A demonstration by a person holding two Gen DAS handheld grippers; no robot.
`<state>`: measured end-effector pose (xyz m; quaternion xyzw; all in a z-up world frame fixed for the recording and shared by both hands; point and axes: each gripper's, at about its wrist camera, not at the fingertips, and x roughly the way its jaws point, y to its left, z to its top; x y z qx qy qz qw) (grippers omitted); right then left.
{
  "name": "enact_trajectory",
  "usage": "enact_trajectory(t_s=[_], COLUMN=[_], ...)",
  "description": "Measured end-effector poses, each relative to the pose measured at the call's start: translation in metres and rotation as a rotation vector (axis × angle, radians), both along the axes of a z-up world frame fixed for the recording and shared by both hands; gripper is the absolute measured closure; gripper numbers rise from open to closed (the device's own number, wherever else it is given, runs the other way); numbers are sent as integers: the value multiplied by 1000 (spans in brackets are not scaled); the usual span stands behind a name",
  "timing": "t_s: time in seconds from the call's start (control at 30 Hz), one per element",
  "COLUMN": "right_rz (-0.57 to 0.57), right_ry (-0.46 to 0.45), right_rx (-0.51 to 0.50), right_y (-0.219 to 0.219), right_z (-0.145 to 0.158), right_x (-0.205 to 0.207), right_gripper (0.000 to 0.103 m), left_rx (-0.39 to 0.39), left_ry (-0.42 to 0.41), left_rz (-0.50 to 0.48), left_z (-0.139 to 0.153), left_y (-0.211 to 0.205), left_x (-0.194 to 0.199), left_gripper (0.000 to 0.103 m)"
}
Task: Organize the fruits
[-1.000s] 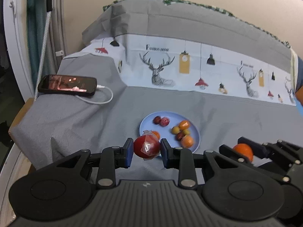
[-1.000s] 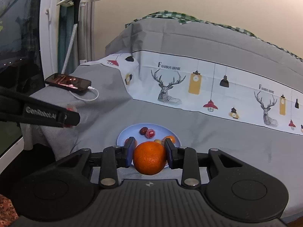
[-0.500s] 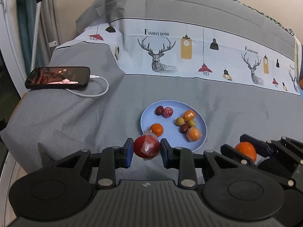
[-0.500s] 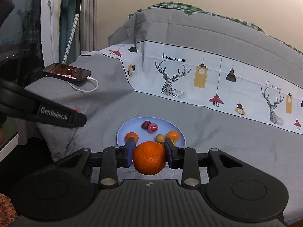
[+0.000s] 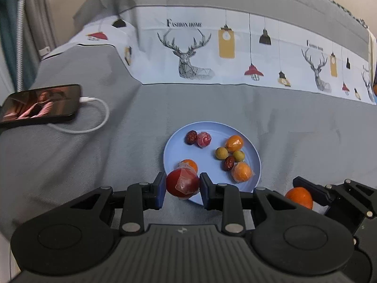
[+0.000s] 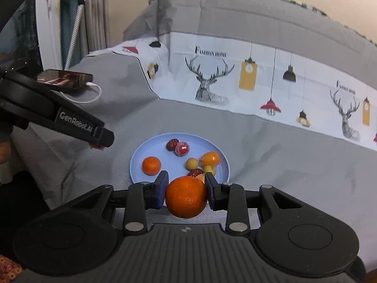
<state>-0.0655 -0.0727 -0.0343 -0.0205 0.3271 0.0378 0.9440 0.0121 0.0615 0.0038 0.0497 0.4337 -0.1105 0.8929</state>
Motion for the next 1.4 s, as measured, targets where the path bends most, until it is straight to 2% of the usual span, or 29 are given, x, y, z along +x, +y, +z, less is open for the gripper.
enact_trajectory(t_s=[0.5, 0.83, 0.87, 0.9, 0.93, 0.97, 1.0, 1.07, 1.2, 1.4], right_rz=[22, 35, 43, 51, 48, 36, 16, -6, -18, -54], right_ry=[98, 136, 132, 131, 135, 142, 145, 135, 155, 147], right_rx=[43, 52, 48, 39, 30, 24, 24, 32, 20, 18], right_y=[-6, -5, -5, -4, -3, -4, -5, -8, -11, -13], right_z=[-51, -77, -79, -81, -82, -83, -81, -76, -62, -40], right_x=[86, 113, 116, 119, 121, 123, 124, 122, 105, 55], right_gripper=[68, 68, 67, 66, 63, 47, 29, 17, 4, 1], left_rx=[64, 104, 101, 99, 103, 107, 108, 106, 121, 127], left_ry=[91, 119, 107, 91, 82, 71, 46, 14, 55, 51], left_rz=[-22, -42, -52, -63, -67, -64, -57, -62, -51, 2], left_z=[-57, -81, -82, -82, -81, -79, -75, -67, -64, -46], left_y=[-29, -41, -42, -44, -46, -48, -49, -50, -49, -36], left_x=[84, 113, 114, 116, 117, 118, 117, 115, 105, 67], left_gripper=[69, 69, 66, 46, 29, 2, 0, 0, 0, 0])
